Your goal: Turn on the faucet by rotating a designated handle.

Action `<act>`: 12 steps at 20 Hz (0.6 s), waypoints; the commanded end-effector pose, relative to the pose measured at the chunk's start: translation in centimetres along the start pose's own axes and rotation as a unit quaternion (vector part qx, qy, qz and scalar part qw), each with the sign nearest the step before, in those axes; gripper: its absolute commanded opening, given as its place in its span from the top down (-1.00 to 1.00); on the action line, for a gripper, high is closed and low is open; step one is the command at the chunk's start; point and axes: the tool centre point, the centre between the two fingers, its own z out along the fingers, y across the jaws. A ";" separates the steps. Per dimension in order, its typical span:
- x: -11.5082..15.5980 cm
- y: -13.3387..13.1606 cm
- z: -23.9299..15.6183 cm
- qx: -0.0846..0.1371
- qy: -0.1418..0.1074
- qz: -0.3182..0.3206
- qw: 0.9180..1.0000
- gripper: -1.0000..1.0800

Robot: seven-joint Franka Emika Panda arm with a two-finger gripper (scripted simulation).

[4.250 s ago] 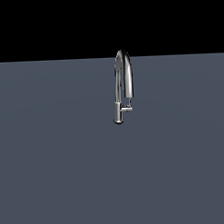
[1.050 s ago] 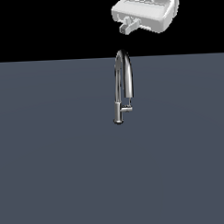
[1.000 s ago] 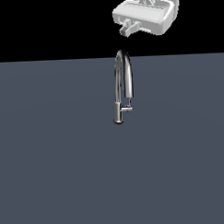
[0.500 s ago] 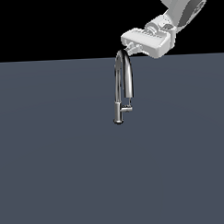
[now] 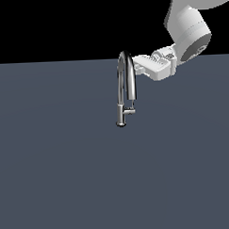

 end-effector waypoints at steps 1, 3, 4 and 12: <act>1.9 -0.1 0.2 0.020 -0.022 0.020 0.999 1.00; 3.4 -0.1 0.3 0.034 -0.039 0.034 0.998 1.00; 4.1 -0.1 0.4 0.041 -0.046 0.041 0.997 1.00; 8.6 0.1 1.5 0.087 -0.097 0.088 0.988 1.00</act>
